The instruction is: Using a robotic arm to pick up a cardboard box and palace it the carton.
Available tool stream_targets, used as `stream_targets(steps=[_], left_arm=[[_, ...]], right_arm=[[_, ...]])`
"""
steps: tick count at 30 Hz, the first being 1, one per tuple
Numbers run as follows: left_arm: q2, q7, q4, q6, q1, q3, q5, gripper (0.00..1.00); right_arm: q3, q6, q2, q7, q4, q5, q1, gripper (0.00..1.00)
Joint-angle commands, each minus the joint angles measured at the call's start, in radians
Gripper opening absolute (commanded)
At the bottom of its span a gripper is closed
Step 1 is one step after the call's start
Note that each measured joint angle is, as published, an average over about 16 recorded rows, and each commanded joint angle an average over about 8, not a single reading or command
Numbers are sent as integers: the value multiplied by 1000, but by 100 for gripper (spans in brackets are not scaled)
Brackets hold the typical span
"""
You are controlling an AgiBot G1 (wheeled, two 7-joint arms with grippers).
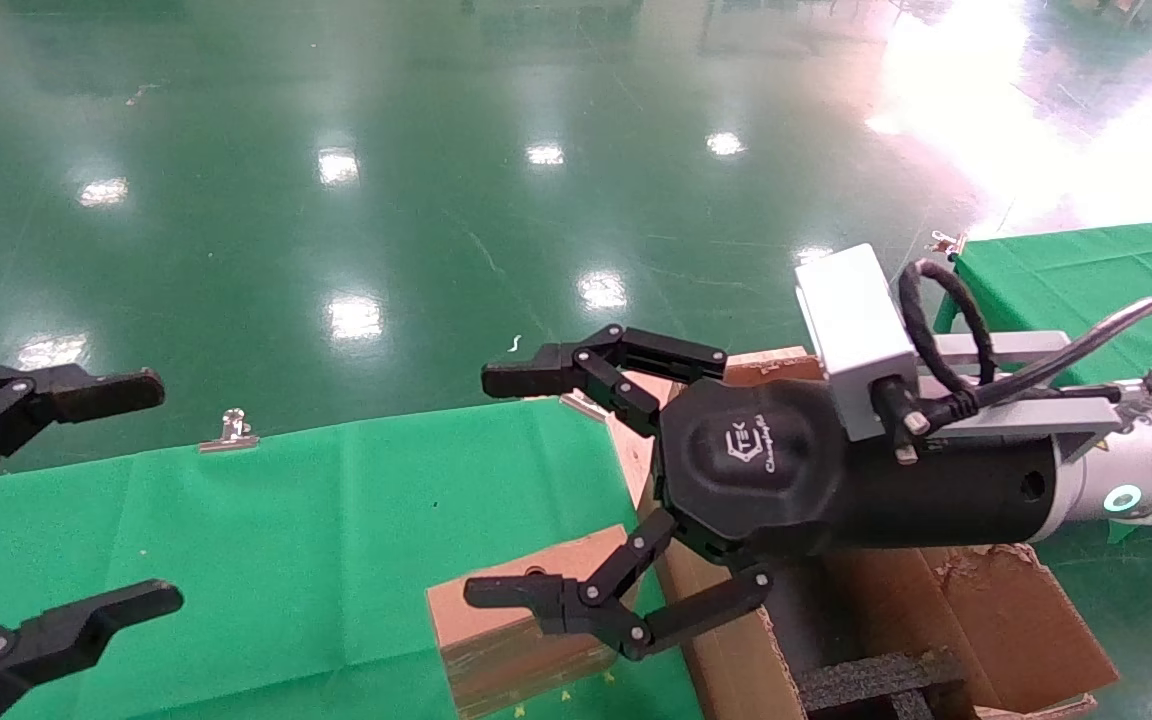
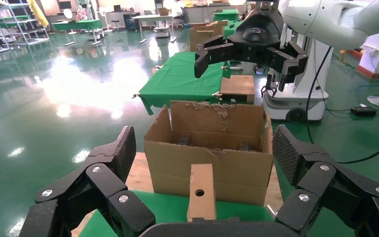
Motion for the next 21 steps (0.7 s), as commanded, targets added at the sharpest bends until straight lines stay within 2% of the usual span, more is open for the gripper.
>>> stream_targets(steps=[1, 11, 12, 19, 20, 21], left_arm=[[0, 0, 0, 0, 0, 0, 0, 100], [0, 0, 0, 0, 0, 0, 0, 100], [0, 0, 0, 0, 0, 0, 0, 95], [0, 0, 0, 0, 0, 0, 0, 8], [0, 0, 0, 0, 0, 0, 0, 0], [0, 0, 0, 0, 0, 0, 0, 0]], right_arm=[[0, 0, 0, 0, 0, 0, 0, 100], [0, 0, 0, 0, 0, 0, 0, 100], [0, 0, 0, 0, 0, 0, 0, 100], [0, 0, 0, 0, 0, 0, 0, 100], [0, 0, 0, 0, 0, 0, 0, 100], [0, 0, 0, 0, 0, 0, 0, 100]])
